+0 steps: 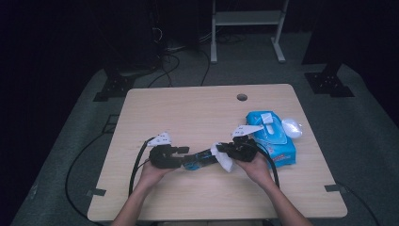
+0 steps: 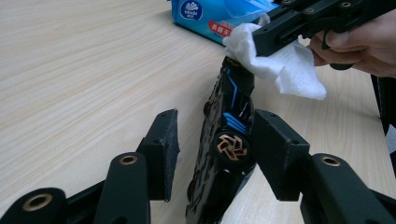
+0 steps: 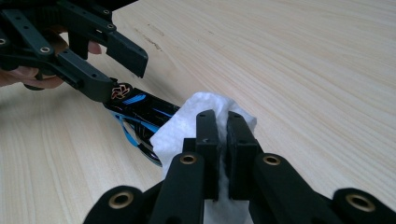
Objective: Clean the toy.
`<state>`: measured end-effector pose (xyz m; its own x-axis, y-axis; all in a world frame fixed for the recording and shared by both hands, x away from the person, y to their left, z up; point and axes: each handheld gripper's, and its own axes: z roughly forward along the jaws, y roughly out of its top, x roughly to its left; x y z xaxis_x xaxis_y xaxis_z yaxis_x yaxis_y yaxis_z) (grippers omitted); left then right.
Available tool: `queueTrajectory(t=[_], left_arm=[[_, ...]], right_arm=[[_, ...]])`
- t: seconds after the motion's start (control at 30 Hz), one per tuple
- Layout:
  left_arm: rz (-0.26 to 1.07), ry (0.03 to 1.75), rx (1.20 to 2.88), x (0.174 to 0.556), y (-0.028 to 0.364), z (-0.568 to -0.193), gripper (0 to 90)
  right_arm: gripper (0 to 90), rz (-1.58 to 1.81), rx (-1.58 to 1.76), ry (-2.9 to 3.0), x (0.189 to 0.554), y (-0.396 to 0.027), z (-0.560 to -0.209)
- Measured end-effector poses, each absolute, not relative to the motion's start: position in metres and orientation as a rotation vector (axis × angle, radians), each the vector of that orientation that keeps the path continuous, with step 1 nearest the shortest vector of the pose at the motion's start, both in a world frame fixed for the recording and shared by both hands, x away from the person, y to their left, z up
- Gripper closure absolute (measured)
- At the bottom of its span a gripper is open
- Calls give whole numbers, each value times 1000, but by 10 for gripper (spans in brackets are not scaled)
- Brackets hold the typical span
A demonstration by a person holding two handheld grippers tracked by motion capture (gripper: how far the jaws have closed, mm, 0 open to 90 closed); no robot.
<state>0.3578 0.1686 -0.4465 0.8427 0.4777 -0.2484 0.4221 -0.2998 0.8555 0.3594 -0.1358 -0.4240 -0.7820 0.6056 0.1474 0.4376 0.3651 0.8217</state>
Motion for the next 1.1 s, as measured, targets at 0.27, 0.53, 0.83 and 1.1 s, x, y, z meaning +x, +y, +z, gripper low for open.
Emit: queueTrajectory(t=[0.27,0.53,0.83,1.1], left_arm=[[65,667,1936,356,167,-447,494],[75,635,1980,351,162,-446,432],[62,615,2011,348,158,-447,392],[92,608,2070,346,156,-452,387]], right_arm=[[850,1393,940,2447,355,-137,-425],[850,1406,926,2463,346,-142,-425],[849,1430,934,2478,338,-147,-426],[847,1387,924,2514,333,-147,-427]])
